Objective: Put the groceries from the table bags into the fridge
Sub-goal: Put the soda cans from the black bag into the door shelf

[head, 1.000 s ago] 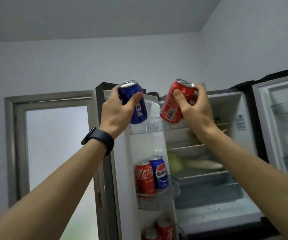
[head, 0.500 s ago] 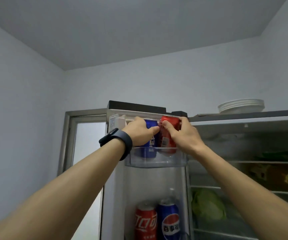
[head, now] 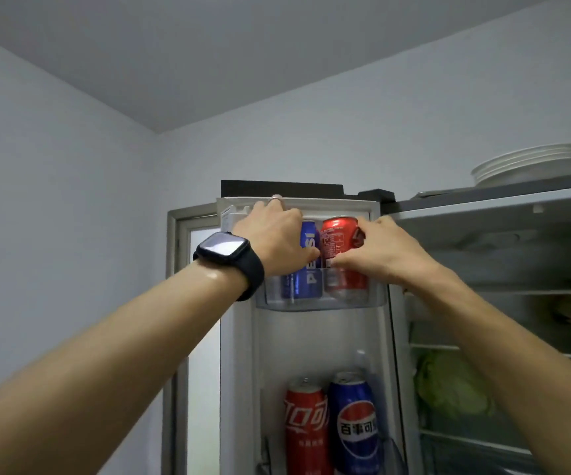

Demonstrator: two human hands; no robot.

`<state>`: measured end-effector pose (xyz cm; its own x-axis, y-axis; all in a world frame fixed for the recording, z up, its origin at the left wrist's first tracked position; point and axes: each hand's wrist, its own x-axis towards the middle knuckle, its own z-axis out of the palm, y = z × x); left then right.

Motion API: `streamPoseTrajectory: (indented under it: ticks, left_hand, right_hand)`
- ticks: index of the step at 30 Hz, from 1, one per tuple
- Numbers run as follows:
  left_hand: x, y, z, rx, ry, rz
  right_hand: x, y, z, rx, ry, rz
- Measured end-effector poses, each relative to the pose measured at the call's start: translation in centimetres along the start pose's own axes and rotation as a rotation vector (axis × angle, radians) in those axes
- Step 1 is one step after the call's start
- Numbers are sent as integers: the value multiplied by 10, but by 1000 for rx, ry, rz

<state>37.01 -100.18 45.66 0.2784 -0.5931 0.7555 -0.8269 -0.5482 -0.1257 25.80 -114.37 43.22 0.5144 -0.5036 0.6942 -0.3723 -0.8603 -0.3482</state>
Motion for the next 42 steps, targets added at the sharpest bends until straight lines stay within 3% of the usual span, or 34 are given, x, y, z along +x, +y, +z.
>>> streamPoseTrajectory:
  ticks: [2,5,9,14,21,28,33,38,42]
  left_hand:
    - [1,-5,-5,-3,-63,47]
    - [2,-5,-7,-14,-82,67]
    - [5,1,-10,281,-15,113]
    - [5,-2,-4,163,-89,39]
    - [-2,-10,-3,42,-62,46]
    - [-30,-20,-3,-21,124,129]
    - [-90,-43,9,-161,257,144]
    - [-197,-101,31,-227,217,-2]
    - [-307,-171,36,-190,56,-162]
  right_hand:
    - [-1,0,-8,61,-83,7]
    - [-1,-3,-13,26,-79,49]
    - [-4,-3,-9,6,-31,50]
    - [-15,1,-4,96,-12,54]
    - [-30,9,18,188,178,53]
    - [-57,14,40,386,318,-84]
    - [-108,-11,60,264,576,-261]
    - [-179,-73,105,393,426,-410]
    - [-240,-134,156,465,191,-405]
